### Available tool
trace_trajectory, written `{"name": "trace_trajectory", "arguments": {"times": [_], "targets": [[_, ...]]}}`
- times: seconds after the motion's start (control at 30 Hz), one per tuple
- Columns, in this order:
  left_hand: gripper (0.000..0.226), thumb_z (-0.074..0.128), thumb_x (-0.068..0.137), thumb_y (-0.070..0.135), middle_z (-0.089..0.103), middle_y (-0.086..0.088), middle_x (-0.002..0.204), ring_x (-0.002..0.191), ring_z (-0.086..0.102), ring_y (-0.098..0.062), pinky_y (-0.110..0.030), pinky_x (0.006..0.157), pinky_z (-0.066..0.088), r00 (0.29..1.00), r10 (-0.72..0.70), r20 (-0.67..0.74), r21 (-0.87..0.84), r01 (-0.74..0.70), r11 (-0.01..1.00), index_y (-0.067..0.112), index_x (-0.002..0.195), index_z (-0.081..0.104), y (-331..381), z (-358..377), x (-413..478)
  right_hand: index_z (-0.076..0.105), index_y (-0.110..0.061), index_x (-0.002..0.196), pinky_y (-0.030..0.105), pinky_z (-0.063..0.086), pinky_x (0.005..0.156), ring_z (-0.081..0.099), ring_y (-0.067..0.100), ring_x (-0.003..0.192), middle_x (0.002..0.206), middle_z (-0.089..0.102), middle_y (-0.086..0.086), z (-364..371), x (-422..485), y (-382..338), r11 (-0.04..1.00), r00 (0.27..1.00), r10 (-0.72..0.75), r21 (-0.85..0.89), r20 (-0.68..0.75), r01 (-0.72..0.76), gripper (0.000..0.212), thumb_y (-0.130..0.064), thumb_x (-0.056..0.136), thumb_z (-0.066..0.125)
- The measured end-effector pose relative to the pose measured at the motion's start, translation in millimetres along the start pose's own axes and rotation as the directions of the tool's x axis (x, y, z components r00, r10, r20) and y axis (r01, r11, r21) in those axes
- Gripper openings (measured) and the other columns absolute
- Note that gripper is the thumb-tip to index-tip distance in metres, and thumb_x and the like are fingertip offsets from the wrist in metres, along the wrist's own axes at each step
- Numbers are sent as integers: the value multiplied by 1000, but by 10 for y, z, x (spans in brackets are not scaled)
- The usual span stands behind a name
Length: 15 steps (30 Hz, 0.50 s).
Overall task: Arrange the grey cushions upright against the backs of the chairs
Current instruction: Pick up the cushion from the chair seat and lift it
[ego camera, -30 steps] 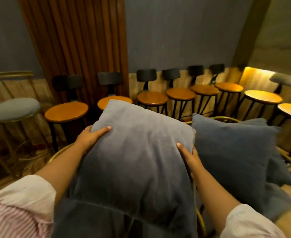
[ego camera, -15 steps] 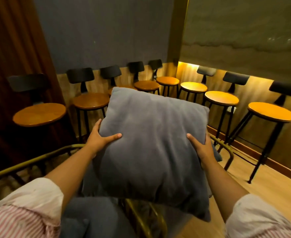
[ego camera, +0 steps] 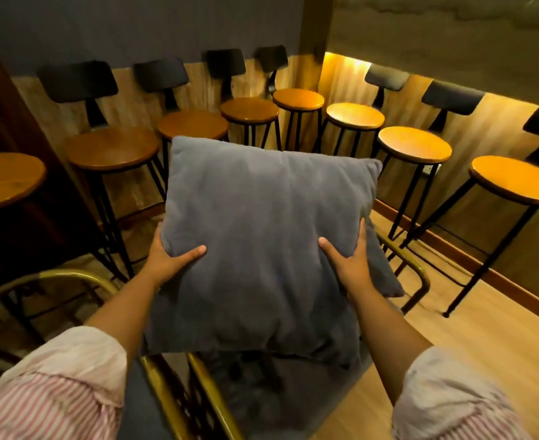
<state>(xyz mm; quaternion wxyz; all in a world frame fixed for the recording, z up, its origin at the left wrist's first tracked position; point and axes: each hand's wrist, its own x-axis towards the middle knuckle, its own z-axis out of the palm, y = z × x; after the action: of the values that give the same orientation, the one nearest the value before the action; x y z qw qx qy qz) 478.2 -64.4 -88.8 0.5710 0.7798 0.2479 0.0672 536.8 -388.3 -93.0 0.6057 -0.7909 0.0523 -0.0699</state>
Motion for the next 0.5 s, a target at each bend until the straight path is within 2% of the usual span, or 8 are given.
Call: {"name": "trace_trajectory", "arguments": {"times": [0.07, 0.13, 0.23, 0.33, 0.4, 0.5], "targets": [[129, 85, 56, 47, 18, -4, 160, 145, 24, -30, -47, 117, 26, 998, -66, -10, 48, 66, 997, 25, 152, 2, -152, 49, 77, 2, -41, 150, 50, 23, 118, 19, 23, 147, 162, 14, -3, 64, 56, 131, 998, 1000, 14, -60, 19, -13, 117, -62, 61, 75], [138, 84, 44, 57, 19, -3, 160, 145, 26, -30, -47, 117, 27, 995, -102, 1, 61, 102, 993, 26, 151, 4, -249, 87, 163, -4, -44, 149, 51, 23, 118, 20, 26, 146, 162, 13, -1, 122, 111, 228, 994, 998, 48, -104, 52, -42, 123, -72, 54, 71], [126, 84, 59, 47, 15, -2, 161, 146, 23, -30, -49, 117, 26, 988, -155, 15, 55, 154, 986, 27, 152, 2, -307, 127, 314, -12, -51, 144, 58, 24, 115, 22, 35, 145, 161, 15, 6, 185, 224, 280, 978, 992, 100, -189, 71, -85, 126, -82, 48, 64], [128, 84, 56, 51, 13, -3, 162, 146, 21, -33, -53, 116, 26, 981, -195, -22, 82, 196, 977, 29, 152, 2, -328, 138, 413, -12, -47, 146, 57, 23, 116, 20, 38, 145, 160, 15, 10, 205, 319, 271, 968, 990, 116, -231, 78, -95, 120, -69, 60, 70], [128, 82, 55, 56, 13, -6, 161, 146, 21, -36, -56, 115, 26, 975, -217, -56, 76, 220, 972, 31, 152, 3, -327, 154, 409, -8, -45, 148, 56, 23, 115, 20, 37, 144, 160, 15, 10, 215, 319, 252, 966, 993, 108, -239, 40, -95, 115, -64, 66, 71], [112, 76, 68, 53, 19, -11, 159, 144, 23, -38, -53, 115, 26, 978, -166, -125, 74, 176, 982, 27, 153, 7, -301, 174, 334, 0, -42, 150, 59, 22, 115, 19, 34, 146, 161, 11, 7, 255, 241, 179, 958, 996, 64, -275, -69, -81, 111, -69, 65, 67]]}}
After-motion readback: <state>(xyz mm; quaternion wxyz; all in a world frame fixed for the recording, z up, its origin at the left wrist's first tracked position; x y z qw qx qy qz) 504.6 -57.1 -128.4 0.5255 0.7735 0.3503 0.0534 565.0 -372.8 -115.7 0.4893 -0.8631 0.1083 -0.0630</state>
